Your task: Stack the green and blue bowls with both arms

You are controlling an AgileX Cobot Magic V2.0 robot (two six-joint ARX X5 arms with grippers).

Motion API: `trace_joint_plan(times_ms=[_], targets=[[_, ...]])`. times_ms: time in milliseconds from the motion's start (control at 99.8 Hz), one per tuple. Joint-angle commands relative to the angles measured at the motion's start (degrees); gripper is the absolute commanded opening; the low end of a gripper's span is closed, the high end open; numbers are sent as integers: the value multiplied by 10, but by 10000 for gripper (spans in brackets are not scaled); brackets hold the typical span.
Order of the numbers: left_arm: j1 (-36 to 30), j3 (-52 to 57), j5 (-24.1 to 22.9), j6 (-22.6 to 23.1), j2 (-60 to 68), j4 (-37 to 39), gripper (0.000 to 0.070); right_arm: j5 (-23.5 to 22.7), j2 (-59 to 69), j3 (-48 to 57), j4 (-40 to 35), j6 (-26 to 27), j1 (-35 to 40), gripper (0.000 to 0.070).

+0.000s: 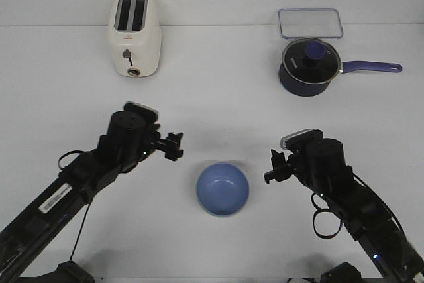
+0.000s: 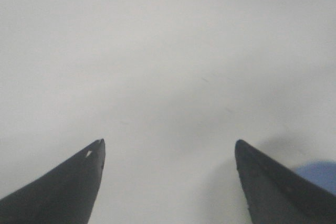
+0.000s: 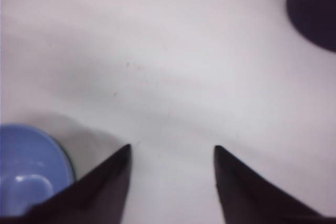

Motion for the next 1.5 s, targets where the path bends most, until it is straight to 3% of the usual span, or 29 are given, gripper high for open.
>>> trace_joint_plan(times_ms=[0,20,70,271,401,602,712,1494], targets=[[17,13,-48,22,-21,-3,263,2,-19,1,28,-14,-5,41],[27,13,-55,24,-32,-7,164,2,-27,-3,37,-14,-8,0],[45,11,-56,31,-52,-16,0,2,-47,-15,57,-15,-16,0],[107,-88,-80,52,-166,21,13,4,-180,-125,160,-36,-52,0],[133,-216,-84,67,-278,123,13,10,-287,-213,230,-48,-77,0],[170,-371,-89,67,-417,278,12,66,-381,-287,277,-39,-98,0],[188,-382,-98,67,-433,282,13,91,-384,-287,283,-41,-98,0],[197,-382,-98,67,-442,281,14,90,-384,-287,289,-42,-98,0]])
